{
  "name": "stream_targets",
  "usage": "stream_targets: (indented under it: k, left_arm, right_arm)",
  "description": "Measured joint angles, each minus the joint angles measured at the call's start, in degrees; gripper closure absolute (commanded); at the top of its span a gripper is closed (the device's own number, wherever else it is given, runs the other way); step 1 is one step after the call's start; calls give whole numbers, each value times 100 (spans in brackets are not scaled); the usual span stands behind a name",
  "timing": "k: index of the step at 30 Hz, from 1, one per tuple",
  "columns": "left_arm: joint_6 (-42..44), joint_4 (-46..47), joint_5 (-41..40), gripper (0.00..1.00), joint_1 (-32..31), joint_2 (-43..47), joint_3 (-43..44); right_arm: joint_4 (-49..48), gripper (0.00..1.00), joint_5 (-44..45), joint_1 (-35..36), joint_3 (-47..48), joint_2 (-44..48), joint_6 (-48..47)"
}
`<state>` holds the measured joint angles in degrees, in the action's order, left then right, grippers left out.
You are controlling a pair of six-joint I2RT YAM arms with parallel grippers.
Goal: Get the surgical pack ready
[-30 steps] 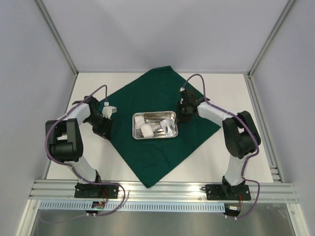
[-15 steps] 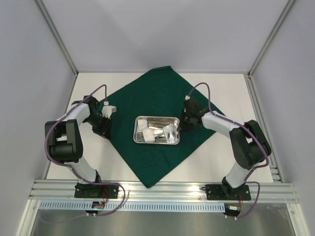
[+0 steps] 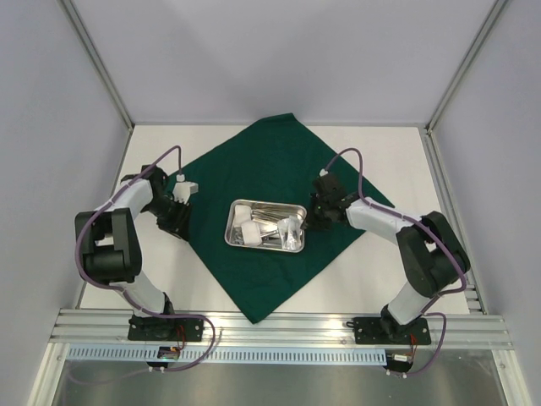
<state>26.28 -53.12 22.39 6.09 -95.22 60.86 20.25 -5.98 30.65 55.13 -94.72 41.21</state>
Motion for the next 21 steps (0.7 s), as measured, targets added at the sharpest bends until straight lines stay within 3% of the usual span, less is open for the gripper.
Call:
stream_targets:
  k: [2,3,8,15,21]
  left_arm:
    - [0,-4,-2,58,15,31,-15]
    - [0,-7,-2,58,26,42,-20]
    - [2,-42,-26,57,98,175,-33]
    - [7,-111,-55,56,195,501,-46]
    - [7,-184,-201,56,195,691,-173]
  right_arm:
    - [4,71,33,35,0,4,74]
    - [11,56,35,55,2,4,105]
    - [409,29,479,332,166,236,-92]
    - [1054,27,1805,1880,911,813,-1032]
    - [1060,29,1648,3536,988,758,-2216]
